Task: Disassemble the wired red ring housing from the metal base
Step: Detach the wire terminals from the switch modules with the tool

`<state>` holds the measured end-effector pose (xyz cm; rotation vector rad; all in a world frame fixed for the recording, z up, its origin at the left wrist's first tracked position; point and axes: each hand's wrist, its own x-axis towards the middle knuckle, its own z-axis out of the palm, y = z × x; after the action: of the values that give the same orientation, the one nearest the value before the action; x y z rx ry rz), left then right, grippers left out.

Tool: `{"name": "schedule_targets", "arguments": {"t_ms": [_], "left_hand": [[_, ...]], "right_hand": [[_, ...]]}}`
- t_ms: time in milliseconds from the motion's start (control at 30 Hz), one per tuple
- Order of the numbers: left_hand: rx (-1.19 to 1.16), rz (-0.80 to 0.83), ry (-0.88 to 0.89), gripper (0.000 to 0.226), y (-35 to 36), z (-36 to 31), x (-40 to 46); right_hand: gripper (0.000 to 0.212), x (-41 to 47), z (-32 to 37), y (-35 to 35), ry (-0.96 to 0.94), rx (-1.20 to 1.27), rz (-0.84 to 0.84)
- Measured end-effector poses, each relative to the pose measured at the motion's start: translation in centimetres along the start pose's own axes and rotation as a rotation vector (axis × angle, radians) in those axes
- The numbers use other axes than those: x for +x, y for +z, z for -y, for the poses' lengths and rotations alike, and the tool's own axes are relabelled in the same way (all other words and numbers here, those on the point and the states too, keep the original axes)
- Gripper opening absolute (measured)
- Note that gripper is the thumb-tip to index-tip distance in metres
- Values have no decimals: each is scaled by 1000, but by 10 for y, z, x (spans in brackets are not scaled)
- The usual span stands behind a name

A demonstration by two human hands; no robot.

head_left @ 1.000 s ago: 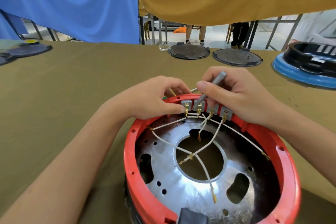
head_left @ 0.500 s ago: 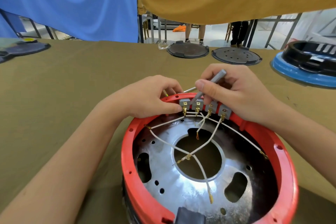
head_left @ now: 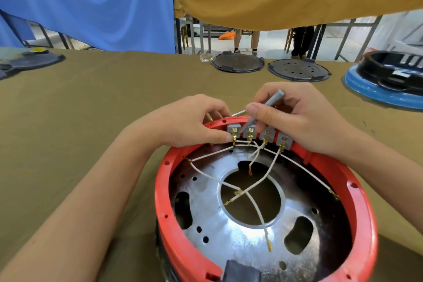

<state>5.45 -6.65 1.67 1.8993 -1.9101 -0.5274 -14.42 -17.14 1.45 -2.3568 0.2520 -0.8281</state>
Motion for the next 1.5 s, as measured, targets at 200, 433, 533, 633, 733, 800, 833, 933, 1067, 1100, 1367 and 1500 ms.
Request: {"name": "schedule_targets", "arguments": {"t_ms": [200, 433, 533, 633, 733, 800, 833, 933, 1067, 1100, 1367, 1500], "left_hand": [[13, 1, 4, 25, 0, 0, 0], [28, -5, 17, 19, 0, 1, 1], [29, -15, 24, 18, 0, 1, 1], [22, -24, 27, 19, 1, 2, 1], [22, -29, 33, 22, 1, 2, 2], [19, -22, 33, 24, 1, 2, 2], [15, -19, 31, 24, 1, 1, 2], [3, -13, 29, 25, 1, 1, 1], [-8, -10, 37, 23, 0, 0, 1], [-10, -11, 38, 22, 0, 0, 1], [-19, -20, 39, 20, 1, 1, 1], [-21, -25, 39, 21, 2, 0, 1]], "right_hand": [[23, 0, 2, 0, -5, 3, 0], [21, -3, 5, 1, -65, -105, 21], [21, -3, 5, 1, -76, -99, 27], [20, -1, 3, 0, -25, -32, 28], [22, 3, 0, -1, 36, 35, 9], [24, 5, -2, 0, 69, 61, 2], [25, 6, -2, 0, 86, 70, 1], [25, 9, -1, 2, 108, 41, 4], [20, 2, 3, 2, 6, -53, 18], [20, 0, 5, 3, -45, -105, 37], [21, -2, 9, 1, -145, -212, 88], [19, 6, 7, 0, -7, -75, 64]]}}
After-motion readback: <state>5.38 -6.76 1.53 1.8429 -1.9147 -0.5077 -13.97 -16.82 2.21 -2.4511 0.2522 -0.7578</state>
